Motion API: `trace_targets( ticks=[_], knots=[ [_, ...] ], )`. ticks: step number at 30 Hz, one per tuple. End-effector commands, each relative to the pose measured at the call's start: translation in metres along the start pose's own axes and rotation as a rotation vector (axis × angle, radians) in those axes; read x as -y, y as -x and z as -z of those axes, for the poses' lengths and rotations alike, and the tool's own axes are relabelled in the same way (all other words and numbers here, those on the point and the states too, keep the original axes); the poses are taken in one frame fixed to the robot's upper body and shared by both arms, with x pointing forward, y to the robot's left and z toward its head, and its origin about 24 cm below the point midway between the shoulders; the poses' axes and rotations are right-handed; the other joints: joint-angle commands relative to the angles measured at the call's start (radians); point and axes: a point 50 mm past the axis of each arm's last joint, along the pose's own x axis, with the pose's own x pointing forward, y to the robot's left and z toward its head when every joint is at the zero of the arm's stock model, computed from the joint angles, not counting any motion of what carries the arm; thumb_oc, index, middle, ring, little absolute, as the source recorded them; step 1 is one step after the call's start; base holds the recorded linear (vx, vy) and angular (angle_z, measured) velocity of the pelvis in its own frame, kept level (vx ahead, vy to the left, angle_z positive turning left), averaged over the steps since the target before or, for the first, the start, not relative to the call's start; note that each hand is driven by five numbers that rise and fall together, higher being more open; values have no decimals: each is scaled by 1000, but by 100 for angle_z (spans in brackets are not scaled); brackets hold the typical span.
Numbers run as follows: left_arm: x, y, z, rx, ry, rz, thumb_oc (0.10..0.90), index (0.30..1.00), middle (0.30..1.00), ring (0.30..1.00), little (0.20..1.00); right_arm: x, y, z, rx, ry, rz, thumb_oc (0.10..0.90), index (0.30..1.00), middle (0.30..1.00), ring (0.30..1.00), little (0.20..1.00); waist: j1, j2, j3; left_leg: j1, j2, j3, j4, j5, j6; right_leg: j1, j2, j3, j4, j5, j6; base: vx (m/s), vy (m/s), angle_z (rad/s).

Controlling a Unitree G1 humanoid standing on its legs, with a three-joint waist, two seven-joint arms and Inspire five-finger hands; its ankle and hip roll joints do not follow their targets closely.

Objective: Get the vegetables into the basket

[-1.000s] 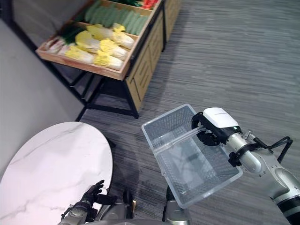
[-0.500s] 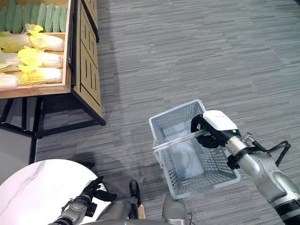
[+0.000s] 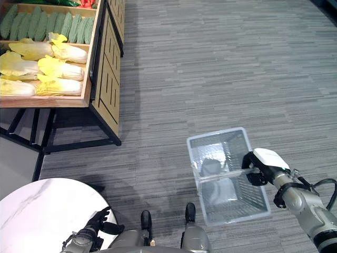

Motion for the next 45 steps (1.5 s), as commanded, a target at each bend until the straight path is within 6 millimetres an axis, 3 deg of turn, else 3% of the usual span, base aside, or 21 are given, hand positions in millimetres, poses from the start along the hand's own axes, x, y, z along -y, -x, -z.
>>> trace_targets(
  ticks=[1,3,10,15,19,20,22,23,24,25,26,28,29,30,32,35,39,41,42,43,45],
  knots=[
    [-7,2,11,-25,-77,1,900,1000,1000,1000,1000,56,-6,-9,46,2,273,400,300,300,300,300,22,-23,-70,-11,54,-15,0,-25,-79,61,-77,-34,-1,-13,116,9,-51,18],
    [-3,2,11,-26,-87,15,900,1000,1000,1000,1000,33,-5,10,-52,-52,228,400,300,300,300,300,21,-18,-78,-13,62,-23,0,-16,-88,68,-73,-47,-1,-16,114,10,-47,14],
    [10,3,10,-23,-74,40,900,1000,1000,1000,1000,-14,1,30,-202,-144,150,400,300,300,300,300,22,-16,-79,-8,61,-27,36,-35,-85,83,-78,-60,-1,-24,110,29,-13,7],
    [14,2,8,-21,-63,46,900,1000,1000,1000,1000,-25,2,36,-263,-186,152,400,300,300,300,300,17,-22,-59,-46,37,-24,135,-96,-67,84,-103,-41,7,-10,116,22,45,-1],
    [12,2,7,-23,-47,33,900,1000,1000,1000,1000,-31,0,36,-286,-219,149,400,300,300,300,300,19,-23,-57,-51,18,-15,141,-115,-44,57,-121,-8,48,8,127,59,140,-10],
    [10,1,4,-18,-39,19,900,1000,1000,1000,1000,-43,6,45,-352,-262,146,400,300,300,300,300,17,-18,-54,-41,0,-22,123,-116,-23,28,-133,7,126,24,136,80,196,-18],
    [8,0,3,-16,-32,10,900,1000,1000,1000,1000,-47,5,44,-363,-291,151,400,300,300,300,300,16,-15,-51,-33,-7,-23,112,-116,-13,3,-133,22,185,27,139,75,206,-3],
    [5,-1,-3,2,-15,-6,900,1000,1000,1000,1000,-59,6,40,-382,-347,140,400,300,300,300,300,10,-3,-36,-7,-15,-22,98,-120,5,-45,-133,25,306,62,143,46,142,5],
    [5,-1,-3,1,-15,-6,900,1000,1000,1000,1000,-59,6,40,-382,-348,140,400,300,300,300,300,12,-4,-35,-7,-15,-21,97,-120,5,-48,-134,27,310,60,143,96,303,1],
    [0,-2,-8,24,-8,-17,900,1000,1000,1000,1000,-62,2,37,-377,-352,129,400,300,300,300,300,13,14,-11,22,-16,-15,90,-127,24,-109,-144,3,468,104,144,94,220,-16],
    [-2,-2,-11,34,-4,-25,900,1000,1000,1000,1000,-61,0,32,-360,-353,132,400,300,300,300,300,5,23,0,39,-16,-19,86,-132,27,-133,-134,10,515,101,142,150,252,-21],
    [-3,-3,-13,39,-1,-27,900,1000,1000,1000,1000,-62,0,33,-365,-356,128,400,300,300,300,300,2,26,8,56,-16,-23,83,-137,28,-153,-133,10,534,91,139,169,83,-14],
    [-7,-4,-14,35,27,-36,900,1000,1000,1000,1000,-65,0,32,-359,-337,106,400,300,300,300,300,-10,24,13,87,-30,-23,78,-147,27,-205,-107,-22,482,58,125,190,43,6],
    [-7,-4,-13,35,28,-36,900,1000,1000,1000,1000,-65,0,32,-359,-336,105,400,300,300,300,300,-12,26,14,90,-28,-25,77,-149,26,-202,-106,-25,482,55,124,373,-3,14],
    [-12,-4,-11,19,63,-50,900,1000,1000,1000,1000,-64,0,31,-351,-333,104,400,300,300,300,300,-29,5,20,129,-57,-45,67,-179,16,-233,-87,-63,293,64,125,298,-91,10],
    [-10,-4,-10,9,67,-41,900,1000,1000,1000,1000,-69,3,33,-367,-342,93,400,300,300,300,300,-54,4,19,173,-47,-75,65,-202,-5,-243,-70,-57,162,92,134,329,-145,20],
    [-5,-3,-6,-4,69,-31,900,1000,1000,1000,1000,-71,8,36,-376,-339,89,400,300,300,300,300,-66,3,3,204,-35,-96,87,-219,-27,-222,-47,-31,120,90,123,279,-167,59],
    [1,-2,1,-28,79,-21,900,1000,1000,1000,1000,-68,9,40,-386,-339,100,400,300,300,300,300,-62,13,-15,210,-20,-108,130,-205,-47,-203,-27,-47,135,82,102,338,-250,36],
    [6,-1,4,-40,104,-14,900,1000,1000,1000,1000,-65,10,44,-395,-348,115,400,300,300,300,300,-59,26,-21,202,-6,-119,181,-160,-70,-188,-7,-64,160,57,77,172,-147,5],
    [6,-1,4,-40,104,-14,900,1000,1000,1000,1000,-65,11,44,-395,-348,115,400,300,300,300,300,-60,26,-21,202,-5,-120,183,-161,-70,-187,-7,-65,160,56,77,322,-275,7],
    [16,0,4,-37,78,21,900,1000,1000,1000,1000,-59,14,50,-405,-331,120,400,300,300,300,300,-53,38,-24,152,4,-128,337,-44,-121,-146,9,-91,178,0,40,266,-250,0]
  ],
)
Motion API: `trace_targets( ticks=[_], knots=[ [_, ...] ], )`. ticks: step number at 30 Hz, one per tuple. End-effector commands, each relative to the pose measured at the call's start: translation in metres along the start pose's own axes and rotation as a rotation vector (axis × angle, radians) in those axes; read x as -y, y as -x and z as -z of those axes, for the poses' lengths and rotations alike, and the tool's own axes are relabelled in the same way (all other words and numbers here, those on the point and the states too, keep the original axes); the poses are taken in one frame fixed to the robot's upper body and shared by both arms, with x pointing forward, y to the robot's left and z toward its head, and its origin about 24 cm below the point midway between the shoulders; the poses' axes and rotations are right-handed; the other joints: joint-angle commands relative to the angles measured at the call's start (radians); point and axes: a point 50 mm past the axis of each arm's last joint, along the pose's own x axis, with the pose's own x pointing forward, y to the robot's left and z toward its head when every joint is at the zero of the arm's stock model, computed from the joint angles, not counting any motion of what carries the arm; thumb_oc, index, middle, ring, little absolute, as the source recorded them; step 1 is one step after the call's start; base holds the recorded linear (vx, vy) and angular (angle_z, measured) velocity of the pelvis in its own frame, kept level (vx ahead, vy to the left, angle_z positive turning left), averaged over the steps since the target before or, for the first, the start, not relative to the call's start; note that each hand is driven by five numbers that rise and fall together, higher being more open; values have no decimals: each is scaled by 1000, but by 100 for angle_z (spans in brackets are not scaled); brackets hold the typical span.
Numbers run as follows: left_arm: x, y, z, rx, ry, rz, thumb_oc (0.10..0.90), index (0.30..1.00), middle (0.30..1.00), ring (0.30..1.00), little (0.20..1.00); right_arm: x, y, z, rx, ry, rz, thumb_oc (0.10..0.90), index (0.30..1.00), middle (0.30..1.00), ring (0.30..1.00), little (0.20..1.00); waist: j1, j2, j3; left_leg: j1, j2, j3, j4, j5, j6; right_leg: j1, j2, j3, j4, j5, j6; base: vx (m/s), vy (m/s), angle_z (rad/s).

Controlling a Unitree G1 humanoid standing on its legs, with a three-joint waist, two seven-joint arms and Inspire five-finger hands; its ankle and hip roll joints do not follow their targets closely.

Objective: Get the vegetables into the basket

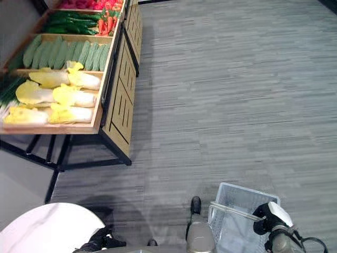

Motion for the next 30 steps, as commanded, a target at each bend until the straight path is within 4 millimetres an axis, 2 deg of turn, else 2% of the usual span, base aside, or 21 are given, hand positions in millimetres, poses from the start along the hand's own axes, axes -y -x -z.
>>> trace_targets(
  ticks=[1,2,3,4,5,7,8,9,10,12,13,15,16,21,23,25,26,27,28,29,30],
  knots=[
    [-11,-3,-22,84,-34,-16,900,1000,1000,1000,1000,68,-6,-17,115,-53,236,400,300,300,300,300,5,-61,-7,-41,-36,-10,253,175,-99,1,-16,10,83,-31,76,140,-152,-4],
    [-11,-3,-22,84,-34,-16,900,1000,1000,1000,1000,68,-6,-17,115,-53,236,400,300,300,300,300,5,-61,-7,-42,-36,-11,253,174,-99,1,-16,10,83,-31,76,164,-232,-2],
    [-11,-5,-31,101,-29,-21,900,1000,1000,1000,1000,72,-4,-12,107,-58,256,400,300,300,300,300,14,-82,14,-129,-22,0,421,261,-134,45,-21,9,76,-53,45,110,-168,5],
    [-11,-5,-31,102,-29,-21,900,1000,1000,1000,1000,72,-4,-12,107,-58,256,400,300,300,300,300,14,-82,13,-130,-22,-1,422,260,-134,44,-20,9,76,-53,45,230,-312,10],
    [-11,-6,-37,113,-18,-28,900,1000,1000,1000,1000,71,-2,-12,111,-56,258,400,300,300,300,300,21,-101,28,-178,-12,27,498,272,-129,78,-20,6,71,-80,23,118,-143,11],
    [-12,-6,-39,117,-19,-35,900,1000,1000,1000,1000,70,0,-8,101,-60,258,400,300,300,300,300,27,-106,32,-212,0,43,506,264,-118,98,-15,3,67,-95,17,207,-180,0],
    [-12,-6,-44,129,-39,-39,900,1000,1000,1000,1000,70,1,-1,73,-62,263,400,300,300,300,300,39,-108,41,-292,0,69,465,220,-93,138,-11,1,53,-115,19,305,-173,13],
    [-13,-6,-43,127,-45,-45,900,1000,1000,1000,1000,70,1,0,71,-69,265,400,300,300,300,300,45,-113,40,-337,-12,77,421,209,-80,151,-15,4,43,-119,25,241,-104,25],
    [-13,-6,-43,127,-45,-45,900,1000,1000,1000,1000,70,1,0,70,-69,265,400,300,300,300,300,46,-111,41,-336,-11,77,424,204,-80,153,-13,4,42,-121,25,165,-23,17],
    [-15,-6,-41,123,-51,-53,900,1000,1000,1000,1000,67,3,6,56,-70,260,400,300,300,300,300,59,-106,42,-368,-16,87,294,172,-55,175,-12,9,34,-142,35,337,49,-3],
    [-17,-6,-39,118,-58,-67,900,1000,1000,1000,1000,62,5,8,54,-69,253,400,300,300,300,300,83,-84,40,-403,1,49,67,205,-43,211,9,25,35,-176,41,540,111,-7],
    [-19,-6,-33,96,-64,-72,900,1000,1000,1000,1000,58,6,11,50,-68,243,400,300,300,300,300,94,-76,35,-402,6,16,-74,272,-55,255,25,40,34,-204,41,482,84,-16],
    [-20,-5,-31,93,-65,-75,900,1000,1000,1000,1000,57,6,12,43,-67,238,400,300,300,300,300,98,-79,30,-404,5,6,-97,290,-60,273,24,50,35,-217,41,408,79,-28],
    [-20,-4,-20,59,-91,-69,900,1000,1000,1000,1000,46,4,4,66,-61,210,400,300,300,300,300,96,-87,0,-356,-15,43,-108,278,-31,296,12,81,78,-246,58,322,111,-24],
    [-19,-4,-21,66,-128,-57,900,1000,1000,1000,1000,44,-1,-6,83,-68,210,400,300,300,300,300,97,-110,-21,-335,-49,86,-89,224,12,279,-31,114,123,-202,95,400,250,-29],
    [-20,-5,-23,74,-123,-62,900,1000,1000,1000,1000,42,-3,-11,93,-65,208,400,300,300,300,300,100,-115,-23,-326,-57,100,-84,204,25,261,-44,125,164,-175,107,211,161,-47],
    [-22,-5,-27,86,-109,-69,900,1000,1000,1000,1000,42,-5,-17,112,-59,206,400,300,300,300,300,101,-117,-22,-312,-62,117,-80,185,38,230,-60,129,232,-137,123,165,174,-54],
    [-27,-5,-35,114,-80,-85,900,1000,1000,1000,1000,45,-8,-25,127,-58,216,400,300,300,300,300,99,-115,-3,-275,-70,138,-75,155,62,139,-80,134,410,-36,153,160,171,-43],
    [-27,-5,-35,115,-80,-85,900,1000,1000,1000,1000,45,-8,-25,128,-58,217,400,300,300,300,300,101,-113,-6,-280,-67,140,-74,156,62,135,-77,136,408,-32,152,233,219,-43],
    [-30,-6,-41,130,-79,-96,900,1000,1000,1000,1000,45,-11,-30,128,-58,219,400,300,300,300,300,90,-101,15,-230,-64,151,-76,129,77,69,-84,119,497,23,157,198,160,-21],
    [-32,-6,-41,128,-82,-103,900,1000,1000,1000,1000,45,-11,-32,133,-52,218,400,300,300,300,300,83,-93,26,-204,-62,160,-82,121,80,29,-89,102,521,29,153,296,193,-25]
  ],
)
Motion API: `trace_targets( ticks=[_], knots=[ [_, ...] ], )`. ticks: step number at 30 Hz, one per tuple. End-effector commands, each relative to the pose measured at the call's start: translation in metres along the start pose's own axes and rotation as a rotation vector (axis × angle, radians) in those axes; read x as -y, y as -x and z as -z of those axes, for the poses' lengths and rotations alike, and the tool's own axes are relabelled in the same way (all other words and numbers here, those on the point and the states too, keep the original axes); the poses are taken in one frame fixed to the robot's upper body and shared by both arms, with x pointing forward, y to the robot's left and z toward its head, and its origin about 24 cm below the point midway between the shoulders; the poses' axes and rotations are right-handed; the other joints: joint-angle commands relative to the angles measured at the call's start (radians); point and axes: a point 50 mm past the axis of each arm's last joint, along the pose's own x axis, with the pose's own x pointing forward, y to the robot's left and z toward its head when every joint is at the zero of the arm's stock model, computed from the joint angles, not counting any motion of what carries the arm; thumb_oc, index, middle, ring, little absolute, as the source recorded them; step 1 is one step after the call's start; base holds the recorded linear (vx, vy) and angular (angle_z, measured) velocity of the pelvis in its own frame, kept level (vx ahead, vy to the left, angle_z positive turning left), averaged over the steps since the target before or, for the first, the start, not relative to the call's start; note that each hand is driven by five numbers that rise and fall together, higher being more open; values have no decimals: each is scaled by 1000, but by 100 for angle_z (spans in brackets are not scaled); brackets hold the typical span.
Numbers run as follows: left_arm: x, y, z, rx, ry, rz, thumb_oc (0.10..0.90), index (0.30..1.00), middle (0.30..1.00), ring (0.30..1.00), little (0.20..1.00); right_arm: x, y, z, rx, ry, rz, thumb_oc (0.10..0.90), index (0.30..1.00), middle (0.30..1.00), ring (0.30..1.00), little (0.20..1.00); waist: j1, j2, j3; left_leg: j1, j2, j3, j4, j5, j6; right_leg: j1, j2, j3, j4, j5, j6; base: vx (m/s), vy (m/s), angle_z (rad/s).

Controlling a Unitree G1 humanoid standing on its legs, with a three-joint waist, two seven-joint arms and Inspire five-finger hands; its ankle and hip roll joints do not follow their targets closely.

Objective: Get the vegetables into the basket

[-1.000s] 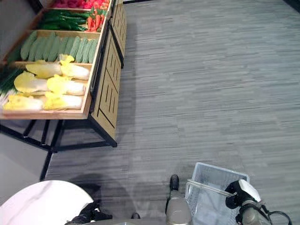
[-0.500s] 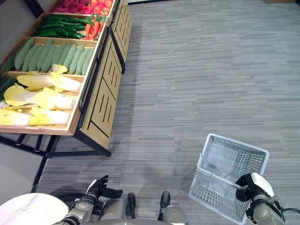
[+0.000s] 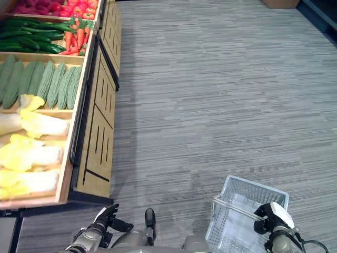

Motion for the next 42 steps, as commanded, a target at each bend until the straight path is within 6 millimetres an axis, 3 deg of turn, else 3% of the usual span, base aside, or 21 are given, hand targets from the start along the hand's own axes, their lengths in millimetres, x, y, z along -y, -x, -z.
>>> trace_targets(
  ticks=[1,4,6,8,9,14,17,19,20,21,22,23,25,26,28,29,30,31,34,37,42],
  knots=[
    [-16,2,11,-22,16,-74,900,1000,1000,1000,1000,54,-14,-34,141,-3,202,400,300,300,300,300,26,-9,43,14,34,31,61,-71,-92,-17,-23,-29,-211,355,38,256,86,-29],
    [-18,2,11,-26,28,-81,900,1000,1000,1000,1000,54,-13,-30,130,-1,202,400,300,300,300,300,11,-8,54,54,27,26,52,-86,-99,-51,-18,-62,-284,333,30,195,-4,-20],
    [-18,2,12,-35,15,-80,900,1000,1000,1000,1000,53,-12,-27,121,-8,203,400,300,300,300,300,-6,-15,58,80,16,12,56,-114,-111,-85,-13,-76,-429,328,27,315,-98,25],
    [-17,2,11,-36,9,-78,900,1000,1000,1000,1000,50,-11,-23,107,-16,200,400,300,300,300,300,-24,-20,59,109,11,-11,63,-140,-124,-87,-9,-44,-554,345,37,476,-198,52],
    [-16,1,11,-42,4,-82,900,1000,1000,1000,1000,43,-9,-16,82,-28,183,400,300,300,300,300,-53,-27,54,153,18,-58,89,-192,-146,-117,-25,64,-715,387,58,641,-274,70],
    [-12,2,13,-46,16,-81,900,1000,1000,1000,1000,33,-5,-4,36,-38,158,400,300,300,300,300,-72,-32,32,217,16,-129,129,-228,-163,-110,-12,108,-708,409,54,369,-200,73],
    [-5,3,18,-63,29,-72,900,1000,1000,1000,1000,39,-5,0,29,-26,163,400,300,300,300,300,-66,-17,16,232,39,-156,206,-189,-192,-94,12,61,-655,400,30,349,-278,53],
    [-1,3,19,-69,31,-62,900,1000,1000,1000,1000,39,-2,6,17,-25,164,400,300,300,300,300,-59,-12,16,192,53,-183,304,-98,-226,-61,25,35,-631,363,4,257,-251,8],
    [0,2,15,-66,38,-66,900,1000,1000,1000,1000,40,0,8,18,-29,166,400,300,300,300,300,-50,-24,22,135,61,-192,429,-7,-256,-27,19,10,-617,333,-23,214,-238,37],
    [0,2,15,-66,38,-66,900,1000,1000,1000,1000,40,0,9,18,-30,166,400,300,300,300,300,-53,-23,22,130,62,-195,435,-10,-257,-28,19,6,-616,332,-23,278,-394,79],
    [0,1,8,-48,32,-64,900,1000,1000,1000,1000,41,3,13,13,-20,163,400,300,300,300,300,-42,-43,32,53,78,-172,574,52,-272,17,19,-12,-616,293,-58,131,-216,76],
    [0,1,8,-47,32,-64,900,1000,1000,1000,1000,41,3,13,13,-20,163,400,300,300,300,300,-43,-41,32,50,80,-173,579,50,-272,17,19,-14,-615,292,-58,220,-348,59],
    [0,-2,-3,-17,9,-66,900,1000,1000,1000,1000,36,11,31,-46,-34,160,400,300,300,300,300,-37,-52,56,-49,165,-31,610,55,-254,99,16,-74,-634,244,-87,192,-318,31],
    [0,-2,-3,-17,9,-66,900,1000,1000,1000,1000,36,11,31,-46,-35,160,400,300,300,300,300,-38,-53,53,-52,163,-31,608,58,-253,97,14,-76,-636,246,-87,178,-259,112],
    [0,-3,-6,-11,-12,-68,900,1000,1000,1000,1000,32,15,38,-70,-51,158,400,300,300,300,300,-35,-56,60,-114,198,44,534,38,-250,138,12,-118,-663,226,-81,205,-125,124],
    [-3,-2,-3,-21,-44,-83,900,1000,1000,1000,1000,24,19,44,-89,-61,149,400,300,300,300,300,-44,-39,55,-123,217,130,370,26,-245,165,14,-161,-670,204,-68,217,-52,54],
    [-3,-2,-3,-21,-45,-83,900,1000,1000,1000,1000,24,19,44,-89,-61,149,400,300,300,300,300,-44,-40,55,-121,215,131,365,28,-244,165,12,-161,-670,203,-67,381,41,58],
    [-7,-3,-4,-22,-61,-101,900,1000,1000,1000,1000,21,20,43,-87,-66,150,400,300,300,300,300,-49,-26,45,-113,229,174,243,24,-260,187,17,-178,-668,172,-55,171,53,62],
    [-9,-2,2,-44,-75,-109,900,1000,1000,1000,1000,23,20,42,-84,-65,159,400,300,300,300,300,-41,-17,43,-110,257,213,117,121,-263,217,18,-208,-649,149,-56,357,123,43],
    [-12,0,12,-75,-81,-117,900,1000,1000,1000,1000,17,19,43,-105,-78,154,400,300,300,300,300,-32,-17,39,-96,245,220,109,97,-241,235,8,-217,-589,106,-45,257,136,19],
    [-17,0,10,-60,-64,-135,900,1000,1000,1000,1000,11,15,39,-114,-82,150,400,300,300,300,300,-14,-51,42,-108,196,229,155,29,-208,251,-43,-192,-596,145,-12,212,187,6]
  ],
)
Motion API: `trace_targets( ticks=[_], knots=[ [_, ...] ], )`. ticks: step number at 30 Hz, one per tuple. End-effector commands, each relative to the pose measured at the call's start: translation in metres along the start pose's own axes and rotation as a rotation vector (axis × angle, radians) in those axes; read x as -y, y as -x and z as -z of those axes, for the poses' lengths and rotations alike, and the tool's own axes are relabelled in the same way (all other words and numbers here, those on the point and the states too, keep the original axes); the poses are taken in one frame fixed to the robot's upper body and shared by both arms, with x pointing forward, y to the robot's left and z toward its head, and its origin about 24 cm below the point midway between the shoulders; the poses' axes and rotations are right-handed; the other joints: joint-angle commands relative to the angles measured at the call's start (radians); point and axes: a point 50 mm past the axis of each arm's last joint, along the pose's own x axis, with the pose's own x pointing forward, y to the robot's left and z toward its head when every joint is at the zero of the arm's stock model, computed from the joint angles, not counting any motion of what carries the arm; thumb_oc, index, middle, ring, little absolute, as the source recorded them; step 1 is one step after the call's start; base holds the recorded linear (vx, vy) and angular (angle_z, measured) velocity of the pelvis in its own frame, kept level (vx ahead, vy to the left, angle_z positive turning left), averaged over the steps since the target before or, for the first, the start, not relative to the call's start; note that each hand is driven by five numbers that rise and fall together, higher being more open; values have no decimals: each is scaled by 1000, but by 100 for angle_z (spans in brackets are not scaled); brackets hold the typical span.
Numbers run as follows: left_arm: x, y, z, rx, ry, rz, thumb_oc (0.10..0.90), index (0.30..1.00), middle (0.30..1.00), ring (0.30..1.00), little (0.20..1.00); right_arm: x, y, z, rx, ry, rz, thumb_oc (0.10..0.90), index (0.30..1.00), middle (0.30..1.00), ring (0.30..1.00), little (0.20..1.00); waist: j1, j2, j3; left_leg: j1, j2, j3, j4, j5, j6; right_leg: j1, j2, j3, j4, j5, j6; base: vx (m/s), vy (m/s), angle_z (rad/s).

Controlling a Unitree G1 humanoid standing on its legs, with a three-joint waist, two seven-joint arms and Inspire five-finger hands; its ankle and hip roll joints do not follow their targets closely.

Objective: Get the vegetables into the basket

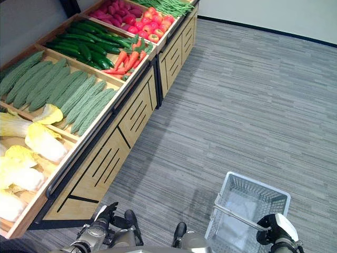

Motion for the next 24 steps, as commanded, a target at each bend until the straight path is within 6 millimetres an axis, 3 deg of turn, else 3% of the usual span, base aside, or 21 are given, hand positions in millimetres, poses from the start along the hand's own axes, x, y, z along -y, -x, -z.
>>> trace_targets(
  ticks=[1,4,5,6,8,10,11,12,14,15,17,18,19,20,22,24],
  knots=[
    [-29,0,9,0,-35,-95,900,1000,1000,1000,1000,39,-7,-3,25,-23,166,400,300,300,300,300,28,-45,9,-65,-40,0,71,-25,-31,49,-144,133,-12,106,136,135,159,-4],
    [-32,-1,6,9,-16,-107,900,1000,1000,1000,1000,38,-9,-12,47,-24,167,400,300,300,300,300,39,-58,7,-76,-65,-4,83,-53,-16,50,-170,135,-15,143,157,130,186,6],
    [-35,-1,4,22,-8,-115,900,1000,1000,1000,1000,39,-12,-19,70,-17,170,400,300,300,300,300,46,-64,8,-71,-82,-8,79,-73,0,27,-190,138,26,175,168,166,174,20],
    [-35,-1,4,20,-8,-115,900,1000,1000,1000,1000,39,-12,-19,69,-16,169,400,300,300,300,300,45,-67,6,-62,-88,-21,79,-91,-10,34,-193,147,32,160,178,128,173,18],
    [-39,-1,3,31,7,-125,900,1000,1000,1000,1000,43,-16,-31,100,-11,182,400,300,300,300,300,56,-66,18,-43,-114,-18,63,-107,14,-13,-231,149,148,219,194,70,197,11],
    [-47,-2,0,38,14,-144,900,1000,1000,1000,1000,42,-19,-48,156,-20,179,400,300,300,300,300,41,-47,43,-13,-127,-40,42,-105,41,-97,-210,218,280,268,171,53,171,30],
    [-47,-2,0,38,14,-144,900,1000,1000,1000,1000,42,-19,-48,157,-20,179,400,300,300,300,300,41,-48,43,-13,-128,-39,42,-105,41,-99,-211,220,282,267,171,130,77,54],
    [-52,-2,2,29,31,-162,900,1000,1000,1000,1000,40,-19,-56,195,-14,173,400,300,300,300,300,29,-38,53,16,-132,-67,26,-111,39,-147,-177,272,279,241,154,120,-2,65],
    [-53,-1,4,22,34,-168,900,1000,1000,1000,1000,40,-19,-57,196,-15,170,400,300,300,300,300,27,-35,57,25,-129,-78,22,-110,35,-163,-169,283,255,230,150,107,-31,54],
    [-54,-1,5,18,39,-176,900,1000,1000,1000,1000,38,-20,-57,194,-18,166,400,300,300,300,300,25,-31,62,36,-127,-94,19,-112,29,-180,-167,293,220,217,148,168,-168,35],
    [-54,-1,6,19,40,-178,900,1000,1000,1000,1000,39,-21,-64,216,-14,163,400,300,300,300,300,9,-34,70,56,-118,-147,29,-130,6,-215,-156,386,56,218,165,214,-237,44],
    [-54,-1,6,19,40,-178,900,1000,1000,1000,1000,39,-21,-64,217,-14,163,400,300,300,300,300,9,-34,68,53,-117,-147,29,-129,6,-217,-155,386,52,221,165,206,-247,68],
    [-52,-1,6,24,45,-168,900,1000,1000,1000,1000,41,-21,-67,226,-15,159,400,300,300,300,300,-2,-41,72,65,-117,-197,49,-150,-5,-243,-145,481,-16,240,179,201,-241,67],
    [-51,-1,7,20,39,-162,900,1000,1000,1000,1000,41,-21,-67,225,-13,152,400,300,300,300,300,-6,-44,69,70,-115,-219,55,-160,-8,-248,-137,507,-25,240,185,206,-241,76],
    [-48,-1,9,14,32,-149,900,1000,1000,1000,1000,38,-21,-62,209,-10,144,400,300,300,300,300,-10,-46,64,71,-115,-250,56,-159,-10,-239,-119,540,-8,226,183,131,-225,98],
    [-41,1,17,-12,53,-130,900,1000,1000,1000,1000,36,-21,-54,179,9,116,400,300,300,300,300,1,-50,43,79,-95,-293,43,-143,-22,-211,-95,501,2,198,163,196,-422,142]
  ],
)
